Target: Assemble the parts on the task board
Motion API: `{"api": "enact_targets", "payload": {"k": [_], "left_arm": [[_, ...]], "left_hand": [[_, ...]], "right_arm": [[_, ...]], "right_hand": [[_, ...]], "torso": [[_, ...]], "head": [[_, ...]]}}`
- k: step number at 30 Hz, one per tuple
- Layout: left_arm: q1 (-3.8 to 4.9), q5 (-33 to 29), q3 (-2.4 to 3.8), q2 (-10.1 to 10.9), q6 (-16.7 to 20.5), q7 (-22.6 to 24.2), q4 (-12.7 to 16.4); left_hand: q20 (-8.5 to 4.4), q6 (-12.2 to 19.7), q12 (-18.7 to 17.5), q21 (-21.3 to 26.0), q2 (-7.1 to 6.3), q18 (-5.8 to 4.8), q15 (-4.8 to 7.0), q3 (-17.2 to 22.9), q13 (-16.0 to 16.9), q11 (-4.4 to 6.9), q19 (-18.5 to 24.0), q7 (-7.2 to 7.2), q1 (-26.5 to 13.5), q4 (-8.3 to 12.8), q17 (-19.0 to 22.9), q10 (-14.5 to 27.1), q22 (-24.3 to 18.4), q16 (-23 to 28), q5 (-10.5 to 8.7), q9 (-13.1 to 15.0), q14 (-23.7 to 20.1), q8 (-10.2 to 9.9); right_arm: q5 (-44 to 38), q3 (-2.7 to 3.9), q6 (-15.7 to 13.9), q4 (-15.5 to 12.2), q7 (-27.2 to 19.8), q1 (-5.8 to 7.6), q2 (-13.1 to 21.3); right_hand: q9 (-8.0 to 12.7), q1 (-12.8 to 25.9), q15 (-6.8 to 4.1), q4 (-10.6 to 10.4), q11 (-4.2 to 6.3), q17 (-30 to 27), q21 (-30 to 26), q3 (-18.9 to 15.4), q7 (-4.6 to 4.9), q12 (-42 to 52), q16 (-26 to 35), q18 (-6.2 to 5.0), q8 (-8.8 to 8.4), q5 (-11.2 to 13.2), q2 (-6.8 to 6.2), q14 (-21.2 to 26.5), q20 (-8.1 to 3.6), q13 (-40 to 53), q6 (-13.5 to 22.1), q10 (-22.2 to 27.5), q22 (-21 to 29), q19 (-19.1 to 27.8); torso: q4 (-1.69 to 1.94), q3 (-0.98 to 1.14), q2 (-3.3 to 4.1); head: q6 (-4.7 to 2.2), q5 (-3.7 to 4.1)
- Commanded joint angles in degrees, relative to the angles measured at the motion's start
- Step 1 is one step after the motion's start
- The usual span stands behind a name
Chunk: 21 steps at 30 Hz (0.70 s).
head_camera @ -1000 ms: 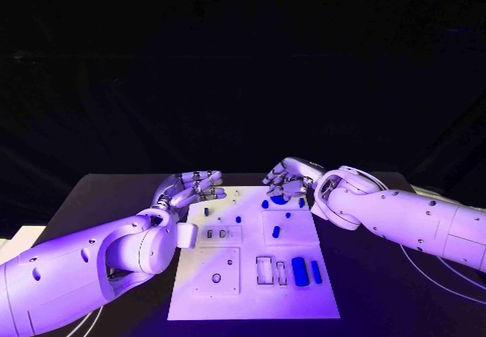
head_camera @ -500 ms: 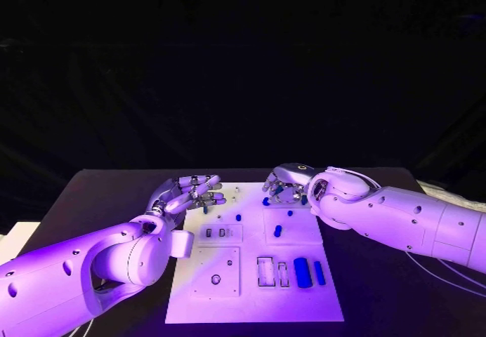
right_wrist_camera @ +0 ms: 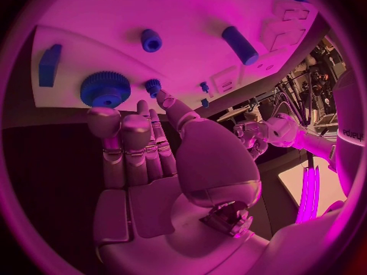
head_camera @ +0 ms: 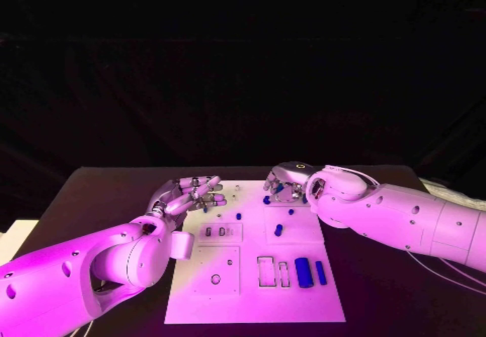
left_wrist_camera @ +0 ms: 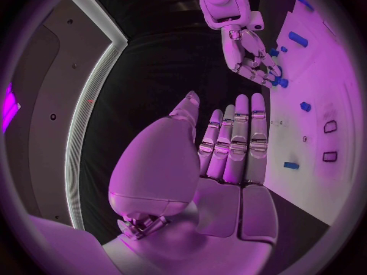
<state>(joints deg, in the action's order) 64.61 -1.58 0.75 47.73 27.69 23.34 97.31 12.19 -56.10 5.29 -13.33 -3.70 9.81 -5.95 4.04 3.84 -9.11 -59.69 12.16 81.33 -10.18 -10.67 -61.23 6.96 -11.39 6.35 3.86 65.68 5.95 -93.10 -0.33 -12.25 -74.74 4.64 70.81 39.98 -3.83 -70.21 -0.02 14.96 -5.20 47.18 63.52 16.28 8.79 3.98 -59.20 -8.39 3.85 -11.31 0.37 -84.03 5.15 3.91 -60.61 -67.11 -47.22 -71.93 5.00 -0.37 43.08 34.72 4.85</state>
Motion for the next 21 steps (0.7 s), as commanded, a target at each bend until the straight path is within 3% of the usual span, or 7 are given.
{"api": "enact_targets", "payload": {"k": [1,11,21], "left_arm": [[0.09,-0.17,0.06,-0.02,-1.29,-0.13,0.21],[0.13,-0.17,0.06,0.04,-1.53,-0.43,0.11],[0.23,-0.36,0.06,0.06,-2.00,-0.62,0.07]], "left_hand": [[0.02,-0.10,-0.25,-0.38,0.02,0.61,-0.09,-0.17,0.01,-0.01,-0.59,0.12,-0.37,0.22,-0.11,-0.15,0.09,-0.02,-0.28,-0.03,0.44,-0.38],[0.00,0.00,-0.41,-0.41,0.09,0.58,-0.11,-0.19,-0.01,-0.07,-0.71,0.22,-0.29,0.40,-0.27,-0.04,0.11,0.06,-0.25,-0.05,0.45,-0.51],[-0.01,0.02,-0.45,-0.41,0.14,0.57,-0.12,-0.17,-0.01,-0.08,-0.73,0.23,-0.25,0.45,-0.31,-0.02,0.12,0.08,-0.25,-0.05,0.44,-0.53]], "right_arm": [[-1.33,0.03,1.74,0.11,0.76,0.04,-0.32],[-1.05,0.03,3.59,0.30,0.47,0.05,-0.86],[-1.60,0.01,5.61,0.80,1.36,0.05,-1.38]], "right_hand": [[-0.11,0.36,-0.08,-0.03,0.19,0.10,0.50,0.54,-0.04,-0.12,-0.27,0.75,-0.01,0.16,0.26,-1.22,0.29,-0.05,-0.58,-0.03,-0.38,-0.01],[-0.15,0.42,-0.21,-0.38,0.35,3.24,2.65,1.34,-0.23,-0.19,-3.13,1.07,0.01,0.39,0.31,-1.44,0.38,-0.12,-1.19,-0.09,-2.97,-0.50],[-0.19,0.18,-0.27,-0.84,0.51,8.89,7.67,2.79,-0.36,-0.14,-8.34,2.13,0.02,0.62,0.41,-2.11,0.41,-0.11,-1.90,-0.61,-9.82,-2.89]], "torso": [[0.26,-0.06,0.23],[0.68,-0.26,0.46],[1.14,-0.36,0.67]], "head": [[-0.03,0.15],[0.05,-0.06],[0.52,0.72]]}}
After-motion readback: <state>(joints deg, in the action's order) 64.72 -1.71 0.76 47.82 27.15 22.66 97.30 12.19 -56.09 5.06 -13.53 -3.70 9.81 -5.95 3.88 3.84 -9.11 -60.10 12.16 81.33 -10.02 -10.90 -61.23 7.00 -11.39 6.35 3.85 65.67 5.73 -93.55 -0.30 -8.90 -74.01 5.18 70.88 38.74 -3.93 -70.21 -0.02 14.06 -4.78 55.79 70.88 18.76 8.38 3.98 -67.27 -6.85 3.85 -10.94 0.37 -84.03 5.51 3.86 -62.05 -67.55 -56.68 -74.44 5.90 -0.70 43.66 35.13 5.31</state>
